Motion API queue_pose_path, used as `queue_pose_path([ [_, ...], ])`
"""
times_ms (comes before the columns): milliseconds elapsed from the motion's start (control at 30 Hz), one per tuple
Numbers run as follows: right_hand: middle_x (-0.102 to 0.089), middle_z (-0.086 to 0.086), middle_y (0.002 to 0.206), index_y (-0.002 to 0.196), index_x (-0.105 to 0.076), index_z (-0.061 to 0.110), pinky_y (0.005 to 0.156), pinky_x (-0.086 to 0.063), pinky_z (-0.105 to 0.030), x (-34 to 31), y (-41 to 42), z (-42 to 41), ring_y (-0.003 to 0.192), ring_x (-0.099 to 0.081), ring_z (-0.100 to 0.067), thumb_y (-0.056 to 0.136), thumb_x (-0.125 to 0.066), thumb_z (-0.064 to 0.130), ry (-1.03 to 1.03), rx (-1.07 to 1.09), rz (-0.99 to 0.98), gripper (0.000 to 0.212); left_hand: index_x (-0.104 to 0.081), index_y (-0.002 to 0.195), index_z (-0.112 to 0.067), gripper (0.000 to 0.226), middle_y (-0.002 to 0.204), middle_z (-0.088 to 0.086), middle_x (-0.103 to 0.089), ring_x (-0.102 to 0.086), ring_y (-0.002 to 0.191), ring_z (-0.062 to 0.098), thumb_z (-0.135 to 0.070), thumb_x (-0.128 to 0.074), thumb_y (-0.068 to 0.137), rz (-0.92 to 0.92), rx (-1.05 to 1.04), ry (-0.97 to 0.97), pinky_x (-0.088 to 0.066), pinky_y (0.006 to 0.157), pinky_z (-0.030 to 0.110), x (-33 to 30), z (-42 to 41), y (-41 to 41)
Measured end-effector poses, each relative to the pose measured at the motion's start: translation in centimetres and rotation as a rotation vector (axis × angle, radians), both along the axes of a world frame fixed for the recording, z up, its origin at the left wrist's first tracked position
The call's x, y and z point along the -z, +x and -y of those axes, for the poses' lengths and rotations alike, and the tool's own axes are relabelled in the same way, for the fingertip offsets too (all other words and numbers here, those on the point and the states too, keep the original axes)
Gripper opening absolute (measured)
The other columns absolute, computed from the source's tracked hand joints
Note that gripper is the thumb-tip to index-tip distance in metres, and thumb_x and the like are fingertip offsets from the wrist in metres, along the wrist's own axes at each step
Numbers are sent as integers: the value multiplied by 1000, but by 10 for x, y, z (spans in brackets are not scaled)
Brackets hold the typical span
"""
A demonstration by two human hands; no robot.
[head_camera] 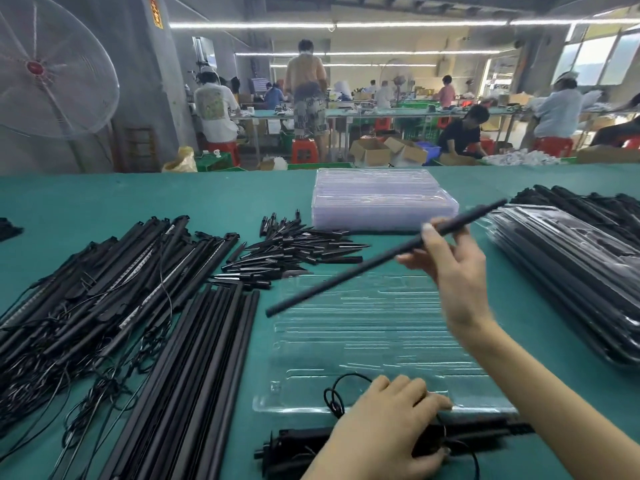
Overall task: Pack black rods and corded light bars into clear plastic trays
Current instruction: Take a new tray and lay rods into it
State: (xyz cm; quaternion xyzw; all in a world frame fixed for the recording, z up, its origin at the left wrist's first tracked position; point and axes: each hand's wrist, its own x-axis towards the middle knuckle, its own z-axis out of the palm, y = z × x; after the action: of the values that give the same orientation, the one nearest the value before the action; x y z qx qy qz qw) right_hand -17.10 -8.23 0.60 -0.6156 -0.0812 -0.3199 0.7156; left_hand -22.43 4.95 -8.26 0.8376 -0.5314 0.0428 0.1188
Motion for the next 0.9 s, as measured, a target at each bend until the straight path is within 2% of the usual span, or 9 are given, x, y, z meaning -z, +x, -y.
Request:
queue_pose_path([
  [100,-65,-1,62,89,-55,14,59,-55,-21,31,-11,30,59,-70,-20,99,-47,17,236,24,-235,13,-37,137,-21,52,118,5,-45,-37,111,22,-42,-50,92,79,-77,26,-29,96,35,-1,-7,-3],
  [200,-64,-9,71,86,-53,12,57,-55,-19,54,-14,43,65,-72,-21,98,-49,18,356,18,-328,14,-36,137,-22,52,117,4,-46,-40,111,23,-44,-47,92,88,-50,16,-32,96,35,1,1,-5],
  [300,-61,-13,80,87,-49,9,57,-55,-19,68,-12,51,71,-73,-23,97,-52,17,396,35,-390,13,-40,134,-26,50,110,-1,-50,-46,104,18,-49,-46,90,149,-54,13,-37,91,29,1,-6,-4],
  [400,-64,-19,86,93,-47,6,58,-56,-19,79,-8,55,75,-73,-23,96,-52,17,383,45,-445,12,-52,118,-41,47,90,-18,-54,-53,85,1,-66,-42,79,223,-27,109,-42,74,13,8,-5,-7],
  [500,-65,-22,85,91,-46,4,57,-56,-20,82,-7,54,74,-73,-24,97,-52,15,377,52,-504,14,-55,112,-45,46,83,-20,-52,-51,77,-1,-70,-37,79,216,-64,114,-42,68,11,12,-2,-6],
  [633,-70,-22,69,86,-55,-3,48,-53,-17,85,-4,53,60,-71,-18,96,-55,22,189,51,-706,26,-55,111,-45,44,81,-19,-50,-50,75,0,-69,-33,82,290,-98,132,-41,66,12,10,0,-5],
  [767,-66,-13,54,75,-64,0,39,-44,-14,86,-2,54,39,-57,-10,96,-55,26,16,83,-786,34,-58,108,-45,40,77,-18,-50,-50,71,2,-67,-53,75,302,-85,131,-41,64,13,11,2,-5],
  [833,-64,-8,53,68,-66,8,39,-42,-15,88,-5,54,37,-52,-9,94,-57,29,-120,172,-667,35,-60,107,-45,39,75,-17,-50,-49,69,3,-62,-63,72,321,-96,137,-41,63,13,12,3,-5],
  [900,-68,2,62,72,-71,18,50,-48,-16,87,-9,57,49,-60,-8,94,-57,27,-382,358,-423,27,-60,106,-44,36,74,-17,-49,-49,67,3,-55,-66,72,345,-109,118,-41,61,13,15,2,-5],
])
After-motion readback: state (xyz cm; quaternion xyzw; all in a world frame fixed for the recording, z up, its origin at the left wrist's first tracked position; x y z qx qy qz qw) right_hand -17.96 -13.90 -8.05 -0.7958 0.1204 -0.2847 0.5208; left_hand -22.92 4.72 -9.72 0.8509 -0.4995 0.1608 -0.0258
